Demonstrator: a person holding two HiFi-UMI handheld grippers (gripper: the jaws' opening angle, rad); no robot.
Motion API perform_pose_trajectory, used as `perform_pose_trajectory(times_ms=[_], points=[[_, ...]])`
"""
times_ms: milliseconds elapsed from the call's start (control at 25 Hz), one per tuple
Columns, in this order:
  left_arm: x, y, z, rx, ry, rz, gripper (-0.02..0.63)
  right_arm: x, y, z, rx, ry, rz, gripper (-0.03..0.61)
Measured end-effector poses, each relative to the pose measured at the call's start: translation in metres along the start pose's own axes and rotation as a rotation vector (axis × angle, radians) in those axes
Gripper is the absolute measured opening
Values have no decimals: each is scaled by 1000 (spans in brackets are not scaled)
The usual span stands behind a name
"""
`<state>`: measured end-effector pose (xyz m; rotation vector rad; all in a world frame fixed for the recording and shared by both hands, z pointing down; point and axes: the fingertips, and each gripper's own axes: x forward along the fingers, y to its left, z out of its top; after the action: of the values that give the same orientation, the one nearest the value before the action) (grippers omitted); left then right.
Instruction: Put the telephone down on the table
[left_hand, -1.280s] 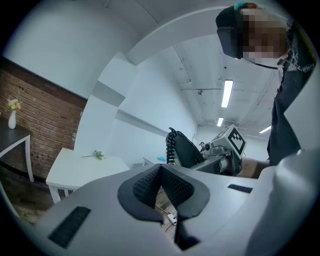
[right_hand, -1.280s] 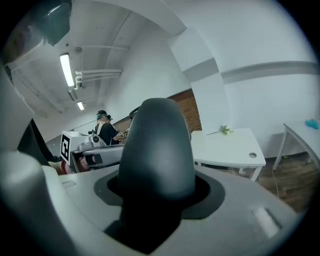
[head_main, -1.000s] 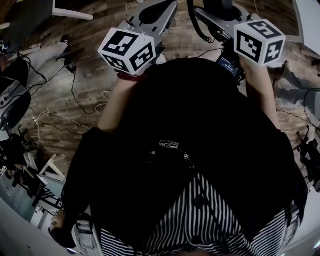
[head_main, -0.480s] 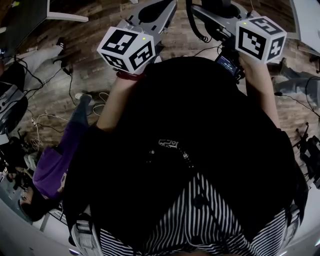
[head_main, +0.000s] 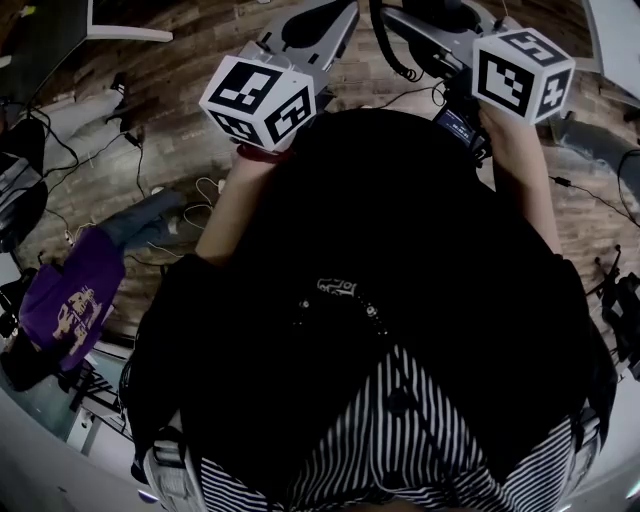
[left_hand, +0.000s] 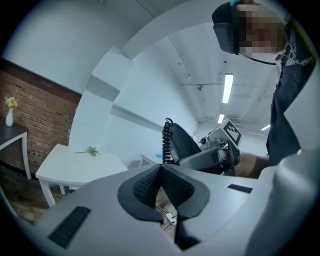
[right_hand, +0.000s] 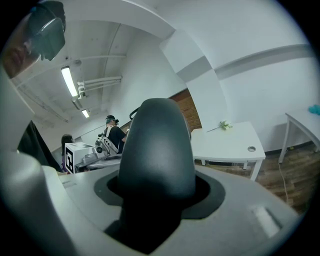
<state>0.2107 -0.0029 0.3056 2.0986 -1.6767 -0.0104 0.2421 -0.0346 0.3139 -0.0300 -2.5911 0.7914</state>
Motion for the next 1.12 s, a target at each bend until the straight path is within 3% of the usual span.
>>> perform_pose_trajectory(times_ms=[440, 920, 1120], points=[[15, 11, 2, 44, 28, 25, 2, -3, -10, 3, 11, -20, 20, 268], [34, 26, 20, 30, -15, -78, 2, 1, -13, 19, 24, -71, -48, 268], [56, 69, 29, 21, -18, -108, 2, 34, -38, 38, 28, -53, -77, 268]])
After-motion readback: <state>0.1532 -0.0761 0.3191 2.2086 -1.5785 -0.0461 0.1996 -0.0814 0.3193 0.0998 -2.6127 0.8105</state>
